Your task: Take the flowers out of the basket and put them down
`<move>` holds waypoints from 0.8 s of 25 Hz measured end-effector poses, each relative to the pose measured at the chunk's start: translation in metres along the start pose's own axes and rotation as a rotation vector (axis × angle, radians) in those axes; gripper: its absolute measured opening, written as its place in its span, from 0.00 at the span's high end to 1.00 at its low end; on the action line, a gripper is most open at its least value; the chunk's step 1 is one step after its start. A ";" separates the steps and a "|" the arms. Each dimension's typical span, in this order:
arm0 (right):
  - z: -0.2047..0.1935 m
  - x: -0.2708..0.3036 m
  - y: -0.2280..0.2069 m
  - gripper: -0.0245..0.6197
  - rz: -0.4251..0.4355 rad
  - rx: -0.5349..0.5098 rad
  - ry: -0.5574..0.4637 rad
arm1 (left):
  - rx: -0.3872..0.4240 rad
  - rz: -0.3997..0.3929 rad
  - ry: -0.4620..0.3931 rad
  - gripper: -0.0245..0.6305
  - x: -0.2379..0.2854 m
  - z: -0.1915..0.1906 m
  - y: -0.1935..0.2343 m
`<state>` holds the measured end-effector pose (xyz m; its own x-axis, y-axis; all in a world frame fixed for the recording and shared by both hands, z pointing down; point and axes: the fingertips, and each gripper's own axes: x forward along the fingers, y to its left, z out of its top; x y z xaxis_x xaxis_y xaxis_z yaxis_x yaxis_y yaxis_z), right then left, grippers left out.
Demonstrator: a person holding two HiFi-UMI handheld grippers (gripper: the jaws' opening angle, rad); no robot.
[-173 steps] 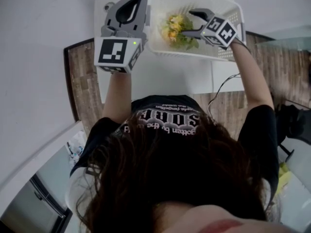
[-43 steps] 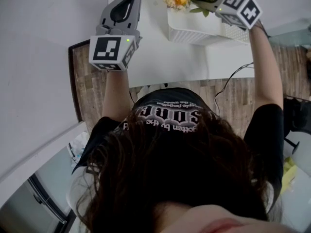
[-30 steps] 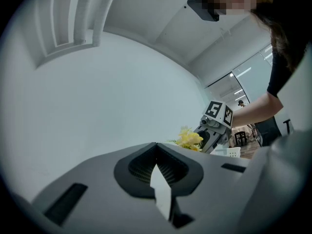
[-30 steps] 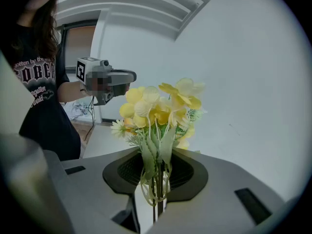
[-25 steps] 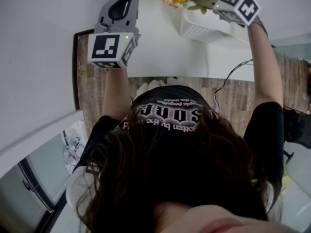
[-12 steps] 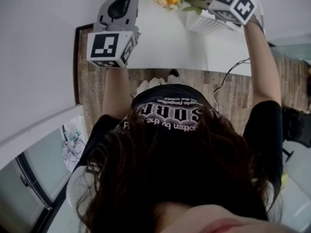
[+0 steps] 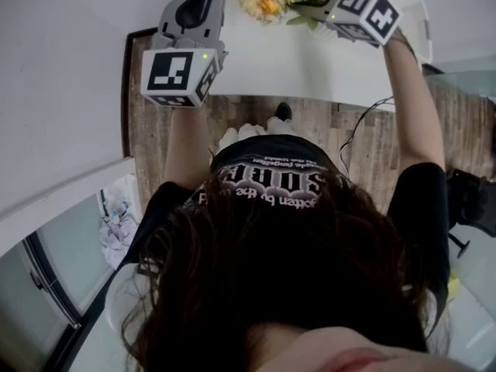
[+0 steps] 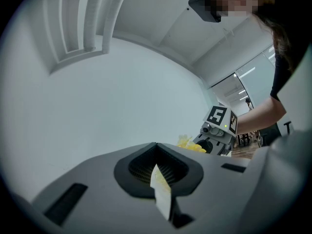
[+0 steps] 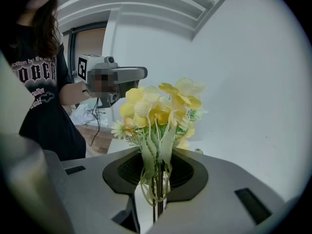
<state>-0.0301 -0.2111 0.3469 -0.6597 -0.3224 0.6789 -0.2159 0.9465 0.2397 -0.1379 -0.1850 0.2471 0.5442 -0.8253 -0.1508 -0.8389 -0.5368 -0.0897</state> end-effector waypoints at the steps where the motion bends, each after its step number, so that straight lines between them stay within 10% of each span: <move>1: 0.001 0.003 0.005 0.77 0.004 0.003 -0.005 | 0.000 -0.002 0.004 0.96 -0.003 0.000 0.000; 20: -0.045 0.089 0.056 0.77 0.039 0.107 -0.062 | 0.008 0.010 0.041 0.96 -0.025 -0.010 -0.001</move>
<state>-0.0690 -0.1870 0.4520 -0.7119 -0.2869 0.6410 -0.2627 0.9553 0.1358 -0.1500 -0.1656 0.2606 0.5353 -0.8373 -0.1111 -0.8444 -0.5270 -0.0967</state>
